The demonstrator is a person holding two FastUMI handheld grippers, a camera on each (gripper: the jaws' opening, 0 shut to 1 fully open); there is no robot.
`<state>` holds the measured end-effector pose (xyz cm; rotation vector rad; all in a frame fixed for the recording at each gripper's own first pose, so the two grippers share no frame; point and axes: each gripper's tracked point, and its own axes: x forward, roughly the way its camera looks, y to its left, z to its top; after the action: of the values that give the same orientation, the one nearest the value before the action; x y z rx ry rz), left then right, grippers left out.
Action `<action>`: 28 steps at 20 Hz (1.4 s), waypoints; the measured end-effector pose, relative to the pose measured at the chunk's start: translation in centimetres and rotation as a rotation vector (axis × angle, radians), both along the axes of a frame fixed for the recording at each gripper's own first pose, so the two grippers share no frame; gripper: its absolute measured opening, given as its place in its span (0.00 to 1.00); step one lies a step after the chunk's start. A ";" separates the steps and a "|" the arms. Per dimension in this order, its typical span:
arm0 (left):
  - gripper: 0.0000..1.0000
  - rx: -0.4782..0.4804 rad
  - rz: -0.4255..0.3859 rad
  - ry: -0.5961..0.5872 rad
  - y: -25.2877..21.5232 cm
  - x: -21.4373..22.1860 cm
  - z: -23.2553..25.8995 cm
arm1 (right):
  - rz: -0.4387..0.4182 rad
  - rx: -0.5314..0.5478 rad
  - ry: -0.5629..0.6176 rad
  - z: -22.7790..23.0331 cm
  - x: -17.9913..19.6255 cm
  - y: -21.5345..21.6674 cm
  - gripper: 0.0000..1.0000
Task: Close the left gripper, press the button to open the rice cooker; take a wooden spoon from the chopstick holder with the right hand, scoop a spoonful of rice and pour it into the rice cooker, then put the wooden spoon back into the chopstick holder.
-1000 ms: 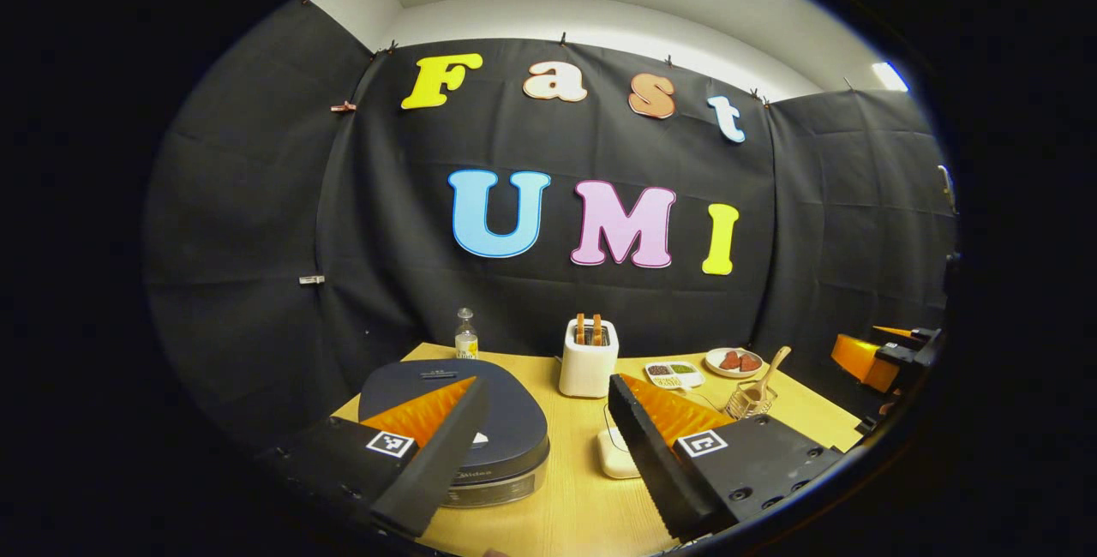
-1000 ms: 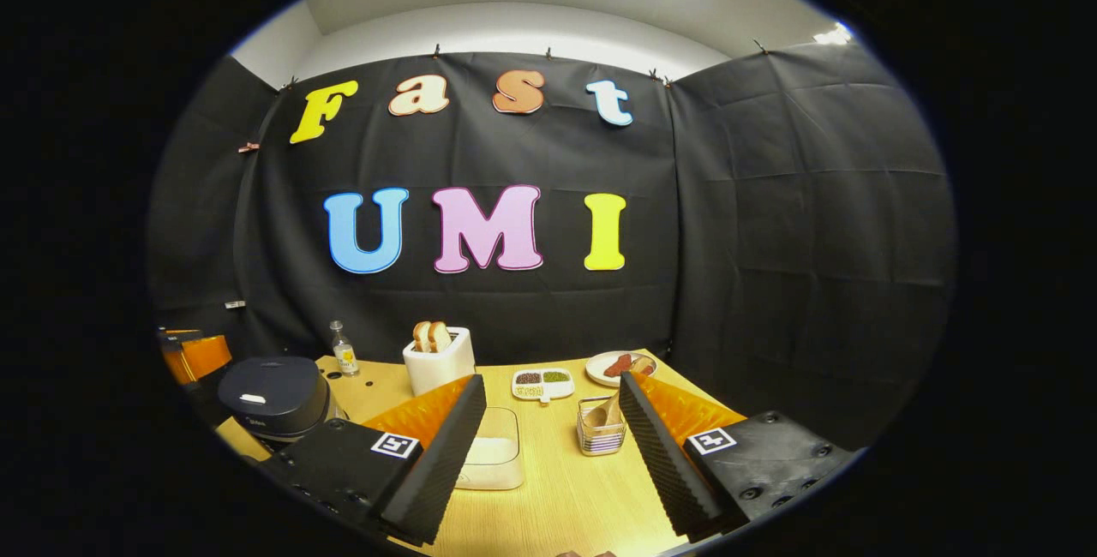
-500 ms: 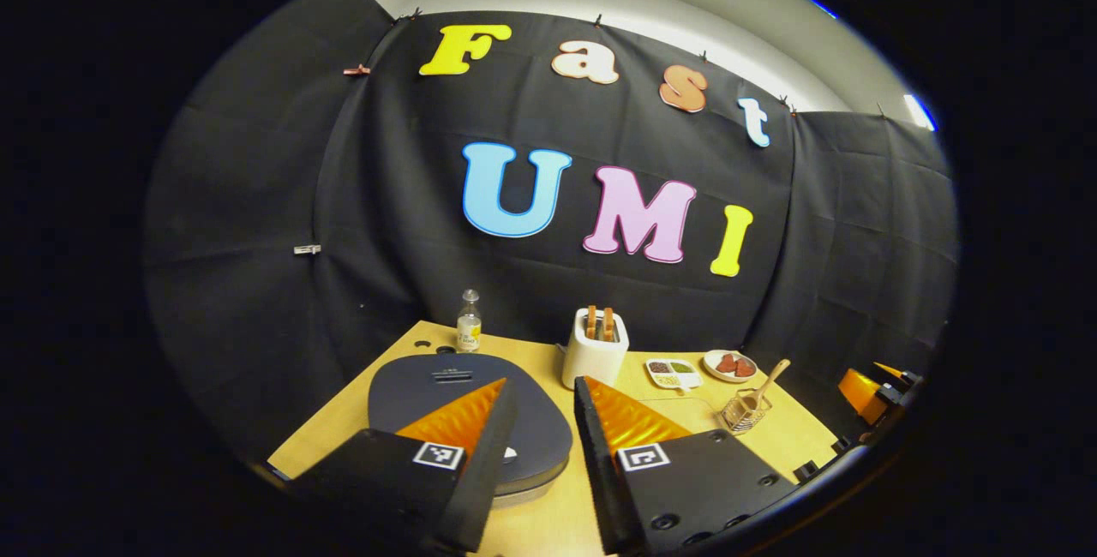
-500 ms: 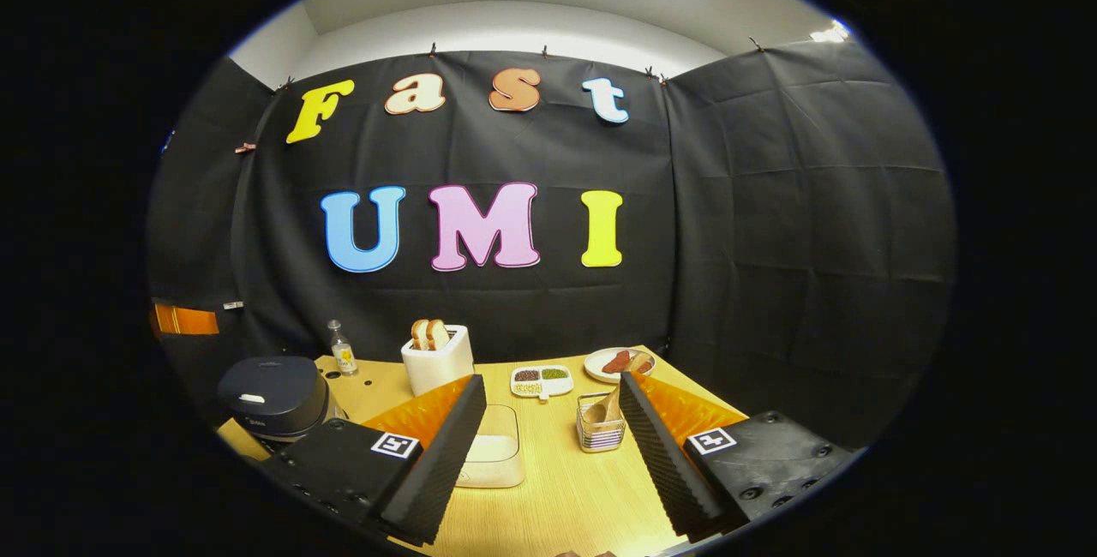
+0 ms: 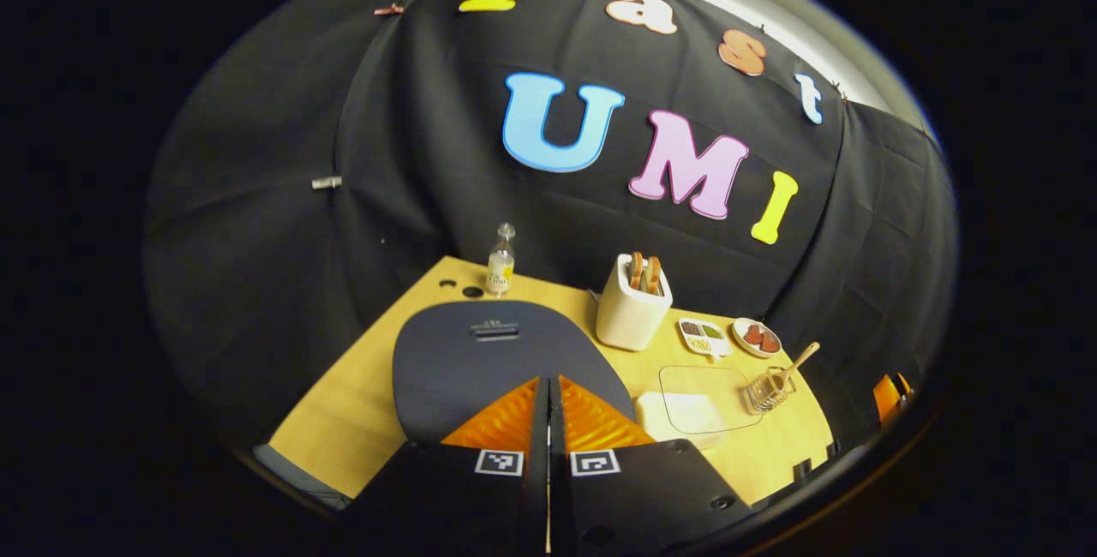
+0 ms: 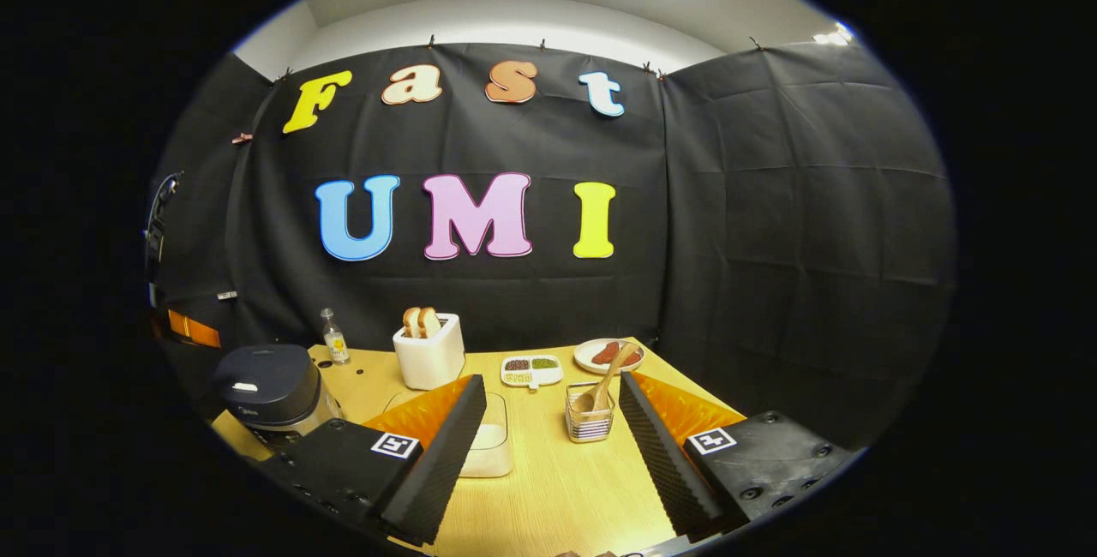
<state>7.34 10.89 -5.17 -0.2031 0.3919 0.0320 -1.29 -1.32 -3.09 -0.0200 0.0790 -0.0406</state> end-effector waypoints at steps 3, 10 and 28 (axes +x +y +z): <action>0.05 0.011 -0.030 0.075 -0.3 0.4 -2.8 | -0.004 -0.004 0.025 -0.5 -0.2 -0.2 0.98; 0.06 0.012 -0.067 0.142 -1.7 0.8 -5.7 | -0.009 -0.009 0.074 -1.6 -0.1 -0.8 0.98; 0.07 0.007 0.031 -0.158 -1.3 -0.4 0.9 | 0.032 -0.019 0.116 -2.1 2.5 -0.7 0.99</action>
<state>6.91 9.60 -4.23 -0.2029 0.2307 0.0474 1.25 -2.05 -5.15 -0.0424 0.1946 -0.0084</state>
